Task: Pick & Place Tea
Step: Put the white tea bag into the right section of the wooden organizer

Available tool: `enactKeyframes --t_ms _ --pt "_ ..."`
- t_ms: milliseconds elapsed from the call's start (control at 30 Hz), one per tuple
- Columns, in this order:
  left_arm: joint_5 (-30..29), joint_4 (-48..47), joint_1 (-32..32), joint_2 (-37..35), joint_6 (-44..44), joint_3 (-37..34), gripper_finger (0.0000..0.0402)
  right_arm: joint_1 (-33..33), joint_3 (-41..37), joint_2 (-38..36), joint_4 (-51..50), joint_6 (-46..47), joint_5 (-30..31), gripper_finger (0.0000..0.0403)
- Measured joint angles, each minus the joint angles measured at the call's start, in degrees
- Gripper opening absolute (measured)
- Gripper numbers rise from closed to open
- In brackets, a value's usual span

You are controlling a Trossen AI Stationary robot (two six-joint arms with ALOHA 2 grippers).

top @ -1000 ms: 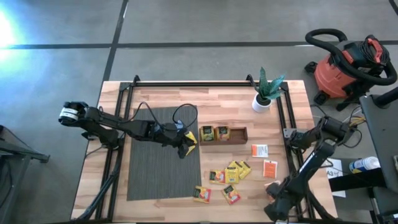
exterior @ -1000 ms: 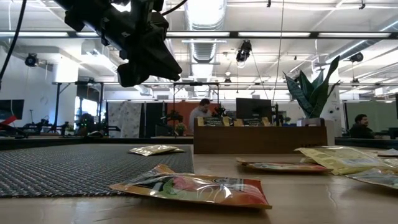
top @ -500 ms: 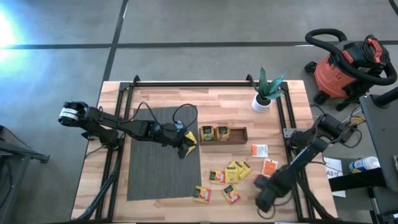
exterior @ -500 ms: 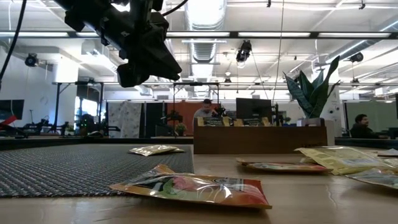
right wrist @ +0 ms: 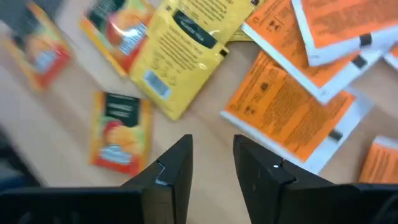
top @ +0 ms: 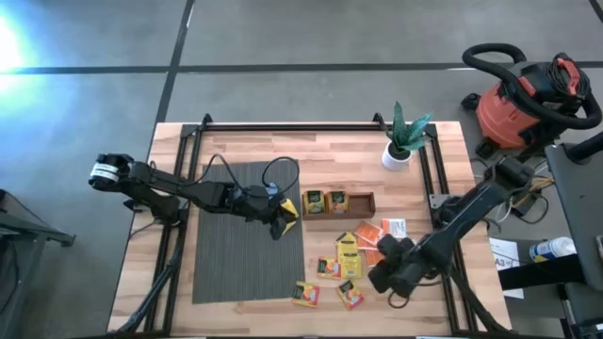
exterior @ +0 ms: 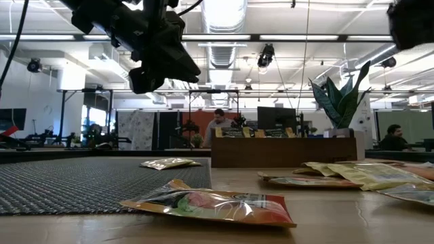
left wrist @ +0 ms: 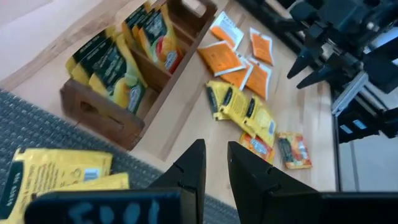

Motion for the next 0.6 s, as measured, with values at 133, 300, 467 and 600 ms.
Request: enactKeyframes --t_ms 133,300,467,600 --pt "0.4 4.1 0.0 0.2 1.4 0.0 0.0062 1.9 0.1 -3.8 -1.8 11.2 0.3 0.0115" --pt "4.0 15.4 0.0 1.3 2.5 0.1 0.0062 3.0 0.1 -3.7 -2.9 23.1 -6.7 0.0114" --pt "4.7 13.5 -0.3 4.9 2.4 4.6 0.0062 5.2 0.1 -0.1 -3.2 29.9 -9.2 0.0123" --pt "7.5 9.7 -1.1 9.9 3.8 10.9 0.0062 6.6 0.1 2.5 -2.3 34.2 -9.2 0.0133"
